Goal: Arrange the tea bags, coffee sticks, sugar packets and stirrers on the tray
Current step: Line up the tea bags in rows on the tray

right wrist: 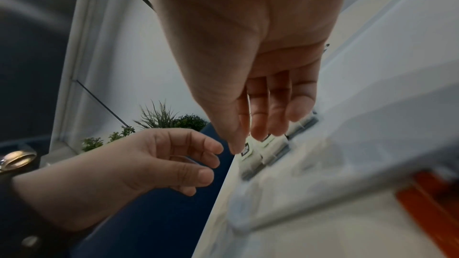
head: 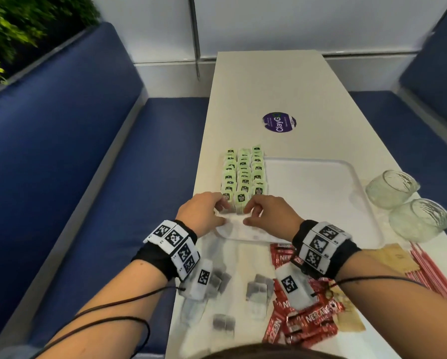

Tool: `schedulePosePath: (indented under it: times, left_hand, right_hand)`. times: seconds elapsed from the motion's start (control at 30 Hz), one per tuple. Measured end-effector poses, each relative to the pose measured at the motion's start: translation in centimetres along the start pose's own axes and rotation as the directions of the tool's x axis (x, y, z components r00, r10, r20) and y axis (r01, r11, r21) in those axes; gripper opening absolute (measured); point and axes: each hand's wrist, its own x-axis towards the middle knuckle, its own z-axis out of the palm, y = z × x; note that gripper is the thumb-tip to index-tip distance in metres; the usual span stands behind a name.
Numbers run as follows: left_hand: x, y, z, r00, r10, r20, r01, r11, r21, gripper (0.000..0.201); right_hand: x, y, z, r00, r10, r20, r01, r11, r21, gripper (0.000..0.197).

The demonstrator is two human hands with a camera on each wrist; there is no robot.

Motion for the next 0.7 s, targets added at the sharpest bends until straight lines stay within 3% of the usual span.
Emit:
schedulePosePath:
  times: [0.2, 0.33, 0.5, 0.6, 0.7]
  left_hand:
    - [-4.8, -2.0, 0.9, 0.994, -0.059, 0.092, 0.06, 0.998, -0.01, 0.031]
    - [-7.4, -2.9, 0.9, 0.977, -0.126, 0.174, 0.117, 0.991, 0.061, 0.048]
    - [-9.8, -3.0, 2.1, 0.911, -0.281, 0.302, 0.226, 0.953, 0.204, 0.074]
    - [-10.4, -2.7, 3.5, 0.927, -0.268, 0.262, 0.227, 0.958, 0.177, 0.071]
    - [-10.2, -1.8, 4.3, 0.95, -0.242, 0.195, 0.224, 0.968, 0.113, 0.065]
  right_hand:
    - [-4.5, 0.5, 2.2, 0.996, 0.025, 0.09, -0.022, 0.999, -0.044, 0.022]
    - [-6.2, 0.9, 2.2, 0.994, 0.033, 0.103, -0.029, 0.999, -0.045, 0.03]
    - [-8.1, 0.8, 1.7, 0.969, 0.092, 0.231, -0.045, 0.979, -0.2, 0.055]
    - [-9.0, 0.8, 2.0, 0.955, 0.127, 0.269, -0.031, 0.941, -0.336, 0.062]
    - [-9.2, 1.1, 2.5, 0.963, 0.118, 0.243, -0.023, 0.932, -0.361, 0.056]
